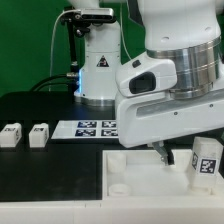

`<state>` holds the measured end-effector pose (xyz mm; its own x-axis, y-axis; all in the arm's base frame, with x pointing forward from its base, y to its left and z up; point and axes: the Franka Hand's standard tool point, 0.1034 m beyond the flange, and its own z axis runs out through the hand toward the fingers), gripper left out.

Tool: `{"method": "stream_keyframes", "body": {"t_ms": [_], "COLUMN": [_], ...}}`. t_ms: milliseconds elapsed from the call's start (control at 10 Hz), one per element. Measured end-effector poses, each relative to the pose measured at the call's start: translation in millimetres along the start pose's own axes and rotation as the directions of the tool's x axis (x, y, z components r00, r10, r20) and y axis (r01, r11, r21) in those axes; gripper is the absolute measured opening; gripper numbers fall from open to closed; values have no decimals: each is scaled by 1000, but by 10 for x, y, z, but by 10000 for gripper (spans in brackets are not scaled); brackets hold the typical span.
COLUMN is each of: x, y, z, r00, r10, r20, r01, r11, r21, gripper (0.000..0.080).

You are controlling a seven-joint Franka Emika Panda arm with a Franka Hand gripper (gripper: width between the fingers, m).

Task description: Assemble one leg

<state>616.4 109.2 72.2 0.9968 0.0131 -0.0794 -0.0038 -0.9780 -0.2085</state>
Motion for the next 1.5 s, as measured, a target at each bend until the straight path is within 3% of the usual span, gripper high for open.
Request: {"method": "stream_keyframes", "body": {"t_ms": [100, 200, 300, 400, 600, 1000, 1200, 1300, 1400, 1500], "x": [0, 0, -1, -1, 7, 77, 79, 80, 79, 79], "y": [-6, -8, -16, -29, -28, -69, -88, -89, -90, -91], "z": [1, 1, 2, 3, 12, 24, 33, 33, 33, 33], "r00": [995, 986, 963, 933, 833, 368, 188, 176, 187, 226], "r10": [95, 168, 269, 359, 553, 929, 981, 983, 981, 973], "r20": [0, 0, 1, 3, 10, 40, 50, 51, 50, 47], "r01": [-95, -168, -269, -359, -553, -928, -980, -982, -980, -972], "r11": [995, 986, 963, 933, 833, 364, 184, 172, 182, 221], "r21": [2, 2, 5, 11, 22, 84, 78, 78, 78, 80], "gripper": [539, 350, 350, 290, 290, 290, 291, 291, 360, 360]}}
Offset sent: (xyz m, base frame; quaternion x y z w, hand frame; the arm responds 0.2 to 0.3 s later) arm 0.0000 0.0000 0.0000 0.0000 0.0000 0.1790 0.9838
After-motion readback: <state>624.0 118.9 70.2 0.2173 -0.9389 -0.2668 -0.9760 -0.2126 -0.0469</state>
